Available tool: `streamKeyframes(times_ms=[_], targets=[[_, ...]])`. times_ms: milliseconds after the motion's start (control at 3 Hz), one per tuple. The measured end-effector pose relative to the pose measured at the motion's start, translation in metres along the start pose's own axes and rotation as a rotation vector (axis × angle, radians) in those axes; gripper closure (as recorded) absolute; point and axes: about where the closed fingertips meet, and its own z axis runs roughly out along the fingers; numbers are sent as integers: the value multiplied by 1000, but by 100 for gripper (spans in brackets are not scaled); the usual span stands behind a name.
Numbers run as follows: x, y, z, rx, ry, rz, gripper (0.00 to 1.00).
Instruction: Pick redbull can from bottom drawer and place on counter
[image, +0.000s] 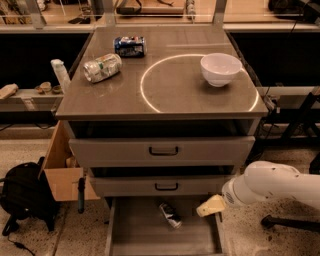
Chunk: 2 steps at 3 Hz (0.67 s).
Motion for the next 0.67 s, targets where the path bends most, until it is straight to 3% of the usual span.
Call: streamKeyframes(times_ms=[667], targets=[[20,-4,34,13,19,20,0]])
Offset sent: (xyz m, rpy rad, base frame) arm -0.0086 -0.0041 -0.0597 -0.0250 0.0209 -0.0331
